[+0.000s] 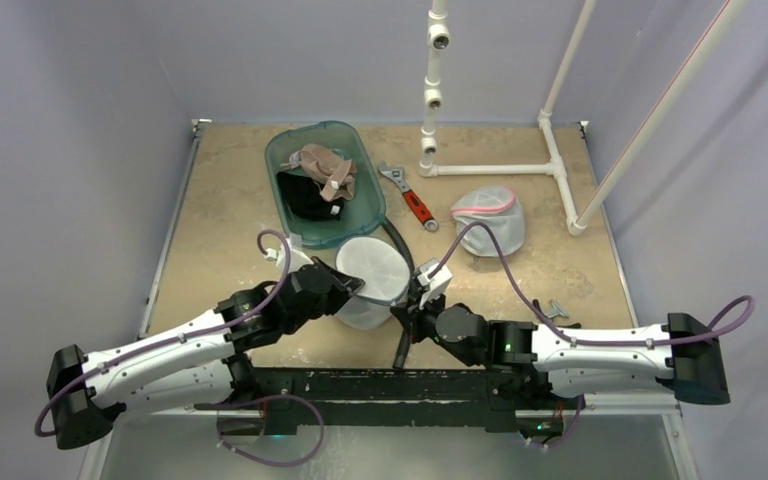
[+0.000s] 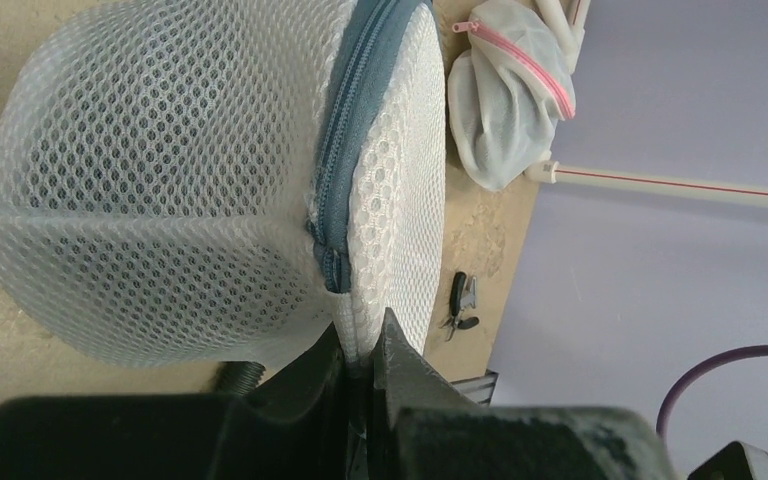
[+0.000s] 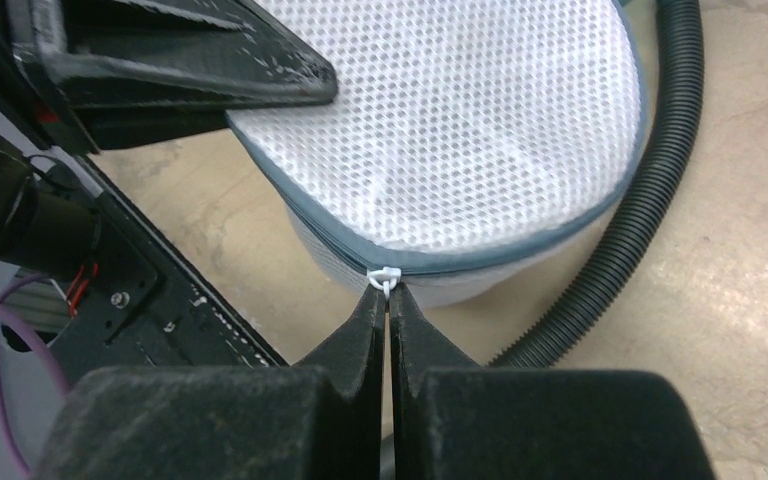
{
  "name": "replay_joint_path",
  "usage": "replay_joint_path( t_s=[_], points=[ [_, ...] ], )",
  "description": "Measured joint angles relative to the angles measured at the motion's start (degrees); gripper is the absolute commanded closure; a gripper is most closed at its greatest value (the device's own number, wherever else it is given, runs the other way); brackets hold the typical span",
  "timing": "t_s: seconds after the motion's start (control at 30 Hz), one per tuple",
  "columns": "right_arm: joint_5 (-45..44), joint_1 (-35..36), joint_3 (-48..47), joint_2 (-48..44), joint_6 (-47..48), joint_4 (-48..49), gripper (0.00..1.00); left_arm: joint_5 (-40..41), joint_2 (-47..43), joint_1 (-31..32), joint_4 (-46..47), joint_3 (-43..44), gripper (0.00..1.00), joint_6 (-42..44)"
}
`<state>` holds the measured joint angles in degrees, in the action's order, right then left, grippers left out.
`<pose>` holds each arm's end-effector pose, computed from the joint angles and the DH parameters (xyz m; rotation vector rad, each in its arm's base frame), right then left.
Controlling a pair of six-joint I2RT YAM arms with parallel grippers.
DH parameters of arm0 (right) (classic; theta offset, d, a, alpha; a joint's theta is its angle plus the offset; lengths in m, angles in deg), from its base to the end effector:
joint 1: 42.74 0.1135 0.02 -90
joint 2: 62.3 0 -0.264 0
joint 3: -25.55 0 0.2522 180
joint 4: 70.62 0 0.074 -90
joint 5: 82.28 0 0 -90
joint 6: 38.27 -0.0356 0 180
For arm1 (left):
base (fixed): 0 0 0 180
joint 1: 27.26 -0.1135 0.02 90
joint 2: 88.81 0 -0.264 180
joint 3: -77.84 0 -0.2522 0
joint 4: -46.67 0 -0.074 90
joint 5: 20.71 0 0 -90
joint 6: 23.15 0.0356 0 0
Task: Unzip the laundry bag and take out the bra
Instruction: Unzip the laundry bag at the center of the board.
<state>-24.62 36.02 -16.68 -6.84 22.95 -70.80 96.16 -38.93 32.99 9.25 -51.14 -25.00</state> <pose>0.0610 0.2092 0.2491 -0.3871 1.8065 0.8385 0.1069 -0.1546 0.2578 -0.8921 2.1329 -0.9959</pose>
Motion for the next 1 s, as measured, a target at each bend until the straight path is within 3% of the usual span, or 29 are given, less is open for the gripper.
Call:
replay_joint_path(
  t_s=[0.27, 0.53, 0.6, 0.7, 0.77, 0.83, 1.0],
  points=[
    [-2.58, -0.59, 0.83, -1.49, -2.34, -2.27, 1.0, -8.59, -0.35, -6.75, 2.12, -0.02, 1.0, 9.11],
    [-0.96, -7.17, 3.28, -4.04, -4.7, -3.39, 1.0, -16.72, 1.18, -11.8, 4.11, 0.0, 0.98, 17.77],
    [0.22, -8.57, 4.24, -4.39, -5.11, -3.41, 1.0, -17.97, 2.16, -12.5, 4.09, 0.2, 0.87, 19.65],
    [1.4, -8.79, 5.22, -5.27, -4.94, -2.84, 1.0, -18.84, 3.32, -12.96, 3.93, 0.94, 0.46, 21.75],
    [1.62, -9.01, 5.77, -6.08, -4.55, -2.71, 1.0, -19.02, 3.67, -13.2, 3.91, 1.36, 0.31, 23.1],
    [1.88, -9.11, 6.05, -6.43, -4.13, -2.49, 1.0, -19.23, 3.74, -13.42, 3.91, 1.68, 0.26, 23.54],
    [2.16, -9.35, 6.1, -5.95, -3.17, -1.66, 1.0, -20.52, 2.93, -13.38, 3.56, 1.97, 0.24, 21.94]
  ],
)
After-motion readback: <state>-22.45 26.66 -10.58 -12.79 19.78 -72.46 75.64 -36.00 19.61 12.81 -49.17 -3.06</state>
